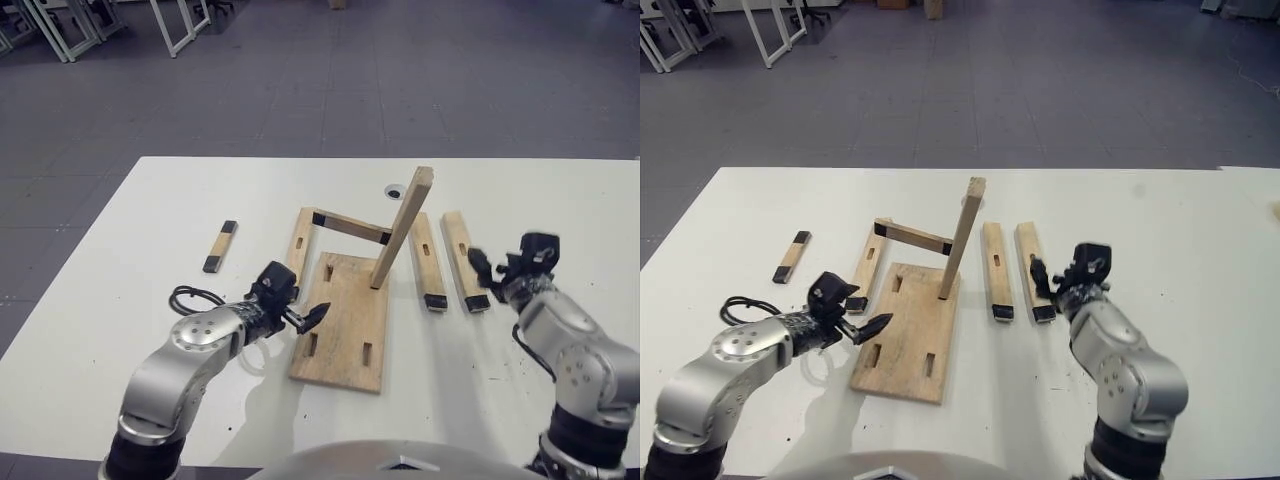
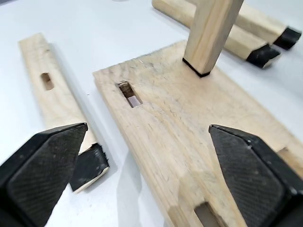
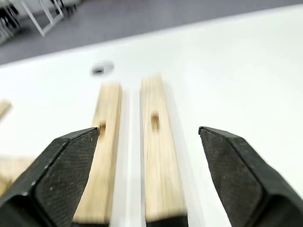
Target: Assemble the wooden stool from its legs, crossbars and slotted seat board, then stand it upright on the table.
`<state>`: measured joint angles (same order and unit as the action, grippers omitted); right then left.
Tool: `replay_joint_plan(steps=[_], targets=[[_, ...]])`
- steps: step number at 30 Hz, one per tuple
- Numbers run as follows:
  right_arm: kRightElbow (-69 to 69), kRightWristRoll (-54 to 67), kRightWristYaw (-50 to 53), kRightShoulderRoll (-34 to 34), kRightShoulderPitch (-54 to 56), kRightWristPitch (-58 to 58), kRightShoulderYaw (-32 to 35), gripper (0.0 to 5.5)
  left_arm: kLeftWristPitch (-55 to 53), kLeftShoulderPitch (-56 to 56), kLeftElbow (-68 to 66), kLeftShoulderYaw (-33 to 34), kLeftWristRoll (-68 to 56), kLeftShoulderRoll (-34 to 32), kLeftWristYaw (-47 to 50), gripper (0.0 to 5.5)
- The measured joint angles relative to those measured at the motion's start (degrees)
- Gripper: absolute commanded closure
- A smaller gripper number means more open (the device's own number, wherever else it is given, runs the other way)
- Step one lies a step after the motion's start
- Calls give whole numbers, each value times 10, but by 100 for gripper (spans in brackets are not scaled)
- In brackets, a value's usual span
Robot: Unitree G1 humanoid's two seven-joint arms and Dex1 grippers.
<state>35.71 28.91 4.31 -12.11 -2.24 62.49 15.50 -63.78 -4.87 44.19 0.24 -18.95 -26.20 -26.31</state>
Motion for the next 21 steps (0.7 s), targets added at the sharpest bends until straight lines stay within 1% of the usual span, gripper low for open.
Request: replay_joint_plan(steps=[2, 4, 8, 12, 15, 21], targets=[[-14, -18, -27, -15, -46, -26, -9, 164, -21, -11, 12, 21, -10, 0, 6, 75], [-45, -27, -48, -22, -61, -55, -15, 164, -13, -18, 4, 21, -6, -6, 9, 75], [-113, -62, -94, -47, -70, -106, -47, 164, 87, -42, -88, -18, 64, -58, 20, 75], [-165, -95, -126, -71, -41, -146, -85, 164, 178, -60, -170, -42, 105, -64, 25, 75], [-213, -117, -143, -83, -17, -176, -102, 217, 215, -58, -194, -52, 114, -63, 25, 75], [-260, -130, -162, -84, 3, -209, -99, 336, 204, -60, -179, -73, 103, -51, 16, 75]])
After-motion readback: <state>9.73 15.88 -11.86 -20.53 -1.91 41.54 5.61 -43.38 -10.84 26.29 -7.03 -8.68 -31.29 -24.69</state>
